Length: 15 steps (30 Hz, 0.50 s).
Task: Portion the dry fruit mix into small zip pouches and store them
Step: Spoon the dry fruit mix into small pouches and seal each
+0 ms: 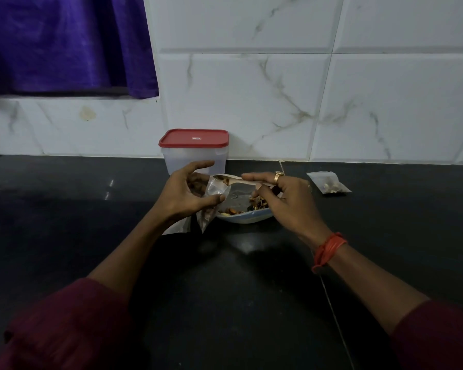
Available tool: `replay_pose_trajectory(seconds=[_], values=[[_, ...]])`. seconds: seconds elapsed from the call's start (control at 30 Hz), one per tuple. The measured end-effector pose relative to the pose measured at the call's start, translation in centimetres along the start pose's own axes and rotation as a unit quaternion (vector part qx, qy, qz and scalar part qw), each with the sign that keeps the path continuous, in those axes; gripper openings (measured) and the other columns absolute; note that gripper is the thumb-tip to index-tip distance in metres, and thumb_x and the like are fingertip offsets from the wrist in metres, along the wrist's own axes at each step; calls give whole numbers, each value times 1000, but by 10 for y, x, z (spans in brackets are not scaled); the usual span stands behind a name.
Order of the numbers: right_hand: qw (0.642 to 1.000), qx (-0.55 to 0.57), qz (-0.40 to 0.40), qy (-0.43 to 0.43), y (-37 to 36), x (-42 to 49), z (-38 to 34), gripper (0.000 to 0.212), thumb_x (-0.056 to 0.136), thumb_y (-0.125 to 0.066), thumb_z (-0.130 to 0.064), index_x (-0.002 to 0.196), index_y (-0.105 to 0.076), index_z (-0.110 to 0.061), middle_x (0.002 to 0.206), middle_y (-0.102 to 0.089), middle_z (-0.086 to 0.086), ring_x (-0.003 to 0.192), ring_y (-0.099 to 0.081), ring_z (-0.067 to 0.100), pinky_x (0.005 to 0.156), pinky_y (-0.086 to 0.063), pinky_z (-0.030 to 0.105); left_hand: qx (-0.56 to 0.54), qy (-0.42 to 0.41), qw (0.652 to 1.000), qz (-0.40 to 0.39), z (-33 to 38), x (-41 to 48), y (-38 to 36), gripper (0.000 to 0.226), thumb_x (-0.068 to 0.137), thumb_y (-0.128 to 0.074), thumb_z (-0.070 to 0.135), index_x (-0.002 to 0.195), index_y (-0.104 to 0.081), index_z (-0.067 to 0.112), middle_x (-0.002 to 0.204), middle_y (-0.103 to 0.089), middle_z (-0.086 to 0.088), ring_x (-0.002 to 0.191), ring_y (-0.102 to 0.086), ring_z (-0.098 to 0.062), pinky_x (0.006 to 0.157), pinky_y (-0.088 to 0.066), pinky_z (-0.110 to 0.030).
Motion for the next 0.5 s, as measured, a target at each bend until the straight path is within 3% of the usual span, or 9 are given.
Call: replay_pose_trajectory(seconds=[0.13, 0.4, 0.5], values=[[999, 35, 8, -5, 5, 0, 1, 31, 96, -61, -4, 117, -75, -22, 82, -73, -9, 67, -64, -7, 59, -41, 3, -9, 5, 1000, 3, 0, 0, 1, 80, 71, -89, 18, 142, -52, 20, 104, -68, 12, 92, -65, 13, 74, -52, -8], [997, 65, 28, 13, 7, 1, 2, 32, 96, -59, -5, 115, -75, -25, 84, -75, -9, 79, -70, 1, 65, -48, 9, -28, -3, 1000, 9, 2, -2, 2, 80, 72, -89, 19, 143, -51, 20, 110, -72, 1, 99, -69, -5, 82, -58, -18], [995, 72, 59, -20, 11, 1, 13, 34, 97, -54, -5, 113, -75, -26, 79, -74, -6, 58, -61, 1, 53, -44, 15, -31, -7, 999, 20, 4, -2, 3, 79, 72, -89, 19, 142, -52, 20, 108, -71, 3, 98, -67, 1, 78, -54, -12]])
Point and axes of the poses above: each hand's wrist, its own x-axis towards the middle knuckle, its own y-axis out of the back of the hand, z = x × y, the point moved 9 cm from there along x, towards the middle knuckle
